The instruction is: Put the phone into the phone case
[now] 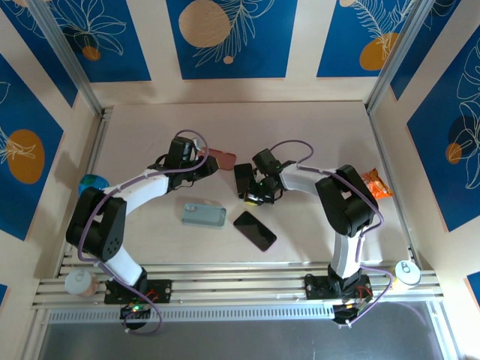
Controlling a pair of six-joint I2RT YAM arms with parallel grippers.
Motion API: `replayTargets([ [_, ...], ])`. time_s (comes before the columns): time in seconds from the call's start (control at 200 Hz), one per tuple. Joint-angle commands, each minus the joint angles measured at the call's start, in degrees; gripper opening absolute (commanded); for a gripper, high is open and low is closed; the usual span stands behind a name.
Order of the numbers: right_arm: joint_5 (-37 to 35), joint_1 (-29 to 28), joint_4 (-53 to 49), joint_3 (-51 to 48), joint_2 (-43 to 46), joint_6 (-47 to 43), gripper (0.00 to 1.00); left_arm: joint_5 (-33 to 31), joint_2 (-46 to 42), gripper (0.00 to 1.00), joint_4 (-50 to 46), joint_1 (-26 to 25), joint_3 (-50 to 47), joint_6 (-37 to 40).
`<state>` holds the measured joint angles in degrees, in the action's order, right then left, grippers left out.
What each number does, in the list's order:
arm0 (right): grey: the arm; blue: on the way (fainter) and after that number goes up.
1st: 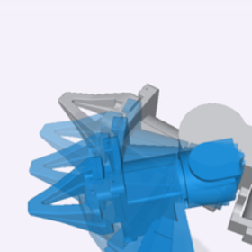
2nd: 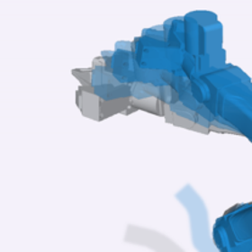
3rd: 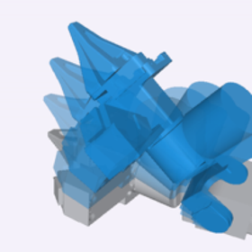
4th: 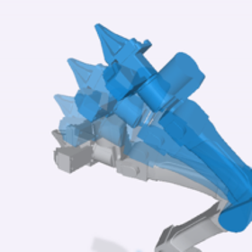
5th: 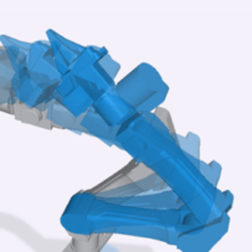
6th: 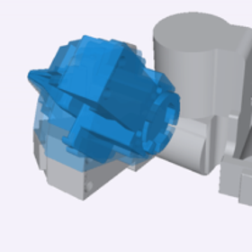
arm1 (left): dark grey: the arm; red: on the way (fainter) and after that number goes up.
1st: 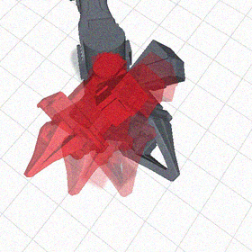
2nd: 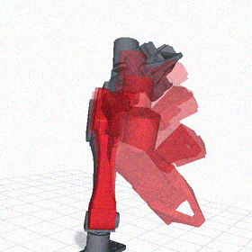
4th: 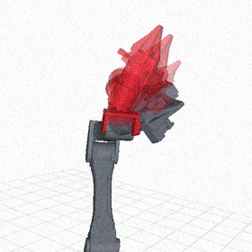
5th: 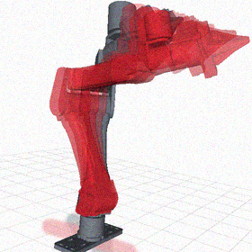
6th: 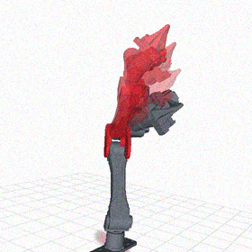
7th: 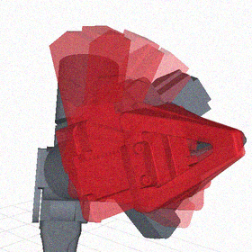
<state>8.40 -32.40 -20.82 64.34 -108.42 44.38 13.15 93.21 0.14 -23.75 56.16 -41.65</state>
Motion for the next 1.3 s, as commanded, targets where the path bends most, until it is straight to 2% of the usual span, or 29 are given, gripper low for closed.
replayTargets([
  [0.0, 0.2, 0.3, 0.6, 3.0, -2.5, -0.6, 0.0, -1.1, -2.4, 0.4, -0.8, 0.2, -0.8, -0.4],
  [0.525, 0.4, 3.6, -2.4, 20.7, -13.9, -2.7, 0.0, -2.2, -4.2, 0.4, -2.7, 0.2, -0.9, 0.4],
  [0.67, 0.7, 3.6, -2.9, 23.0, -15.9, -3.0, 0.0, -2.9, -5.1, 0.41, -3.3, 0.4, -1.2, 1.0],
  [0.83, 1.1, 3.6, -3.8, 23.3, -15.5, -3.5, 0.0, -2.7, -5.2, 0.41, -3.4, 0.4, -1.2, 1.1],
  [0.975, 0.7, 4.0, -6.6, 20.7, -8.7, -6.7, 0.0, -2.2, -5.6, 0.41, -4.0, 0.4, -0.9, 1.3],
  [1.12, -0.5, 8.9, -10.1, 18.6, -1.3, -10.4, 0.0, -2.2, -7.1, 0.41, -4.8, 0.3, -1.5, 2.0],
  [1.295, -1.7, 17.6, -11.8, 19.8, -1.3, -13.6, 0.03, -2.3, -9.3, 0.43, -6.1, 0.0, -2.6, 2.5],
])
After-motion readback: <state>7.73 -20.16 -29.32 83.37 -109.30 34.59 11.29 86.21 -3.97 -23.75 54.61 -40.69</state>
